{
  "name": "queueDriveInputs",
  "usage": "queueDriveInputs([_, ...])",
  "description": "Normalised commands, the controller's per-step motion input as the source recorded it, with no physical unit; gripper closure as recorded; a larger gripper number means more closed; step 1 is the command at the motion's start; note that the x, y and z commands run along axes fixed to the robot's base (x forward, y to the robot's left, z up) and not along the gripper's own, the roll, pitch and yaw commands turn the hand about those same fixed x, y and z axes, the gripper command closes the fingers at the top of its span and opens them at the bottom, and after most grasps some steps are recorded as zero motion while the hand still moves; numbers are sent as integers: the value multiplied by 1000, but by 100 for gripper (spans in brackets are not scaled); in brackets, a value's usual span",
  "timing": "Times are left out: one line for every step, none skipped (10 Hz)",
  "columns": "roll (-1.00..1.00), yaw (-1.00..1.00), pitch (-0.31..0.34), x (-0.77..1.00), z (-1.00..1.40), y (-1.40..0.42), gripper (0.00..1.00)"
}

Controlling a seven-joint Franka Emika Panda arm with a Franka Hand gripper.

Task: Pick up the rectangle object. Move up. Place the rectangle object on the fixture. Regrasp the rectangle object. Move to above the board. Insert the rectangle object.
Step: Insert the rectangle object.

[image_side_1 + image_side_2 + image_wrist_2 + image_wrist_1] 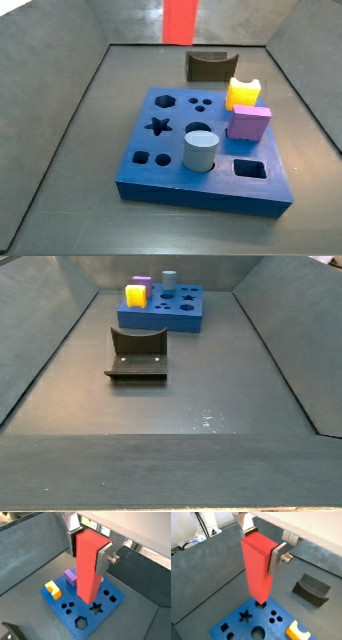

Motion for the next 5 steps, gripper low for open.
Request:
queueDriveInputs([236, 123, 0, 151, -269, -760, 100])
queueDriveInputs([364, 43, 0, -6, -240, -840, 100])
queueDriveInputs([416, 0, -11, -9, -177, -869, 100])
queueDriveInputs([440, 0, 0, 0, -106, -831, 100])
queueDriveInputs([431, -74, 99, 231, 140, -597, 100])
